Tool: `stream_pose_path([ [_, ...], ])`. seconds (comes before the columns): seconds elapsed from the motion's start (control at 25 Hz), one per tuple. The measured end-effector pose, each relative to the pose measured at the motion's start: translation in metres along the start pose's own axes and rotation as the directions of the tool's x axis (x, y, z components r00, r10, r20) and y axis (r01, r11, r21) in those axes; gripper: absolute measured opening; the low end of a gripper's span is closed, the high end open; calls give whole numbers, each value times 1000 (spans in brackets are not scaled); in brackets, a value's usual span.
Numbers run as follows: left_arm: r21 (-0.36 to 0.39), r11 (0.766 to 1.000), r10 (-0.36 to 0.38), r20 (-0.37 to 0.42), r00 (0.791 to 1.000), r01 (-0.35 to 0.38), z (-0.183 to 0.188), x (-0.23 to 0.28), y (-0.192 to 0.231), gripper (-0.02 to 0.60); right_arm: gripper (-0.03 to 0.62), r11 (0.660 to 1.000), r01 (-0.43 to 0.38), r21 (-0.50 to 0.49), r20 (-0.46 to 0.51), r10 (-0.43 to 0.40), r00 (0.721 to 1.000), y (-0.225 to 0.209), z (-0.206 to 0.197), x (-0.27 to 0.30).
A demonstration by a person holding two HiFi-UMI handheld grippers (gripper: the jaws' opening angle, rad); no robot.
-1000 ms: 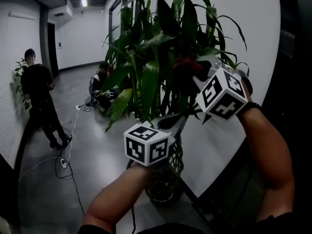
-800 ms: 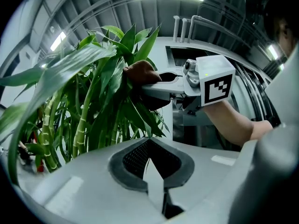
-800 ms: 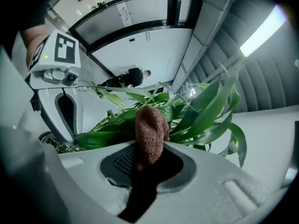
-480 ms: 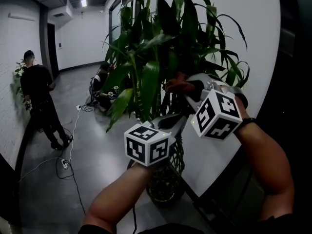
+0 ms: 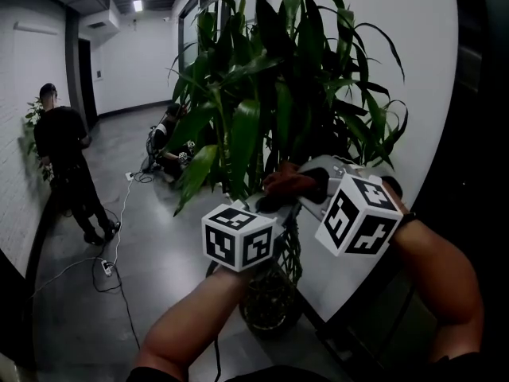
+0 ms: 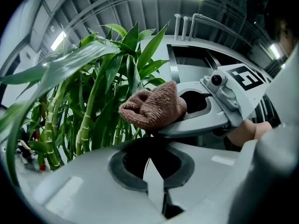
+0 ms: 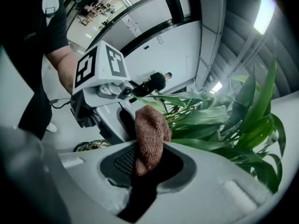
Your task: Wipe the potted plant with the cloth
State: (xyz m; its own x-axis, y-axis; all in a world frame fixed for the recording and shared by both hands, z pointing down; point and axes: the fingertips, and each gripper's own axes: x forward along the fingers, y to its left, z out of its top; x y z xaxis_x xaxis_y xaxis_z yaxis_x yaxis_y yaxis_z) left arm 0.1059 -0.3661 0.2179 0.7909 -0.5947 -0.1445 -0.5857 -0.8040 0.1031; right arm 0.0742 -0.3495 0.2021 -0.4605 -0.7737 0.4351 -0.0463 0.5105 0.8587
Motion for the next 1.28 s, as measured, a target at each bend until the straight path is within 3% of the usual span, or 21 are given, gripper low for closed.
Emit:
stream_pose_path([
  [0.4,4,1000,-3,6,1000,3,1,1,-1,21,66,998,32,-58,31,-30,999,19,9,-27],
  [0.6,10,1000,-11,7,1000,10,2,0,-1,21,66,974,210,-85,117,-200,973,-12,32,-79],
  [0.76,13,1000,-9,6,1000,9,3,2,0,21,66,925,375,-65,186,-358,915,-64,49,-131],
  [0.88,15,1000,-10,5,1000,10,3,2,-2,21,66,876,482,-26,137,-474,870,-105,41,-144],
  [0.96,17,1000,-11,2,1000,11,2,2,-4,21,66,859,511,-38,101,-505,857,-126,34,-136],
  [1.16,22,1000,-9,-1,1000,9,1,1,-7,21,66,853,516,-75,50,-514,856,-164,18,-90],
  [1.28,26,1000,-2,3,1000,2,3,0,-6,21,66,873,484,-56,2,-484,875,-171,6,-63],
])
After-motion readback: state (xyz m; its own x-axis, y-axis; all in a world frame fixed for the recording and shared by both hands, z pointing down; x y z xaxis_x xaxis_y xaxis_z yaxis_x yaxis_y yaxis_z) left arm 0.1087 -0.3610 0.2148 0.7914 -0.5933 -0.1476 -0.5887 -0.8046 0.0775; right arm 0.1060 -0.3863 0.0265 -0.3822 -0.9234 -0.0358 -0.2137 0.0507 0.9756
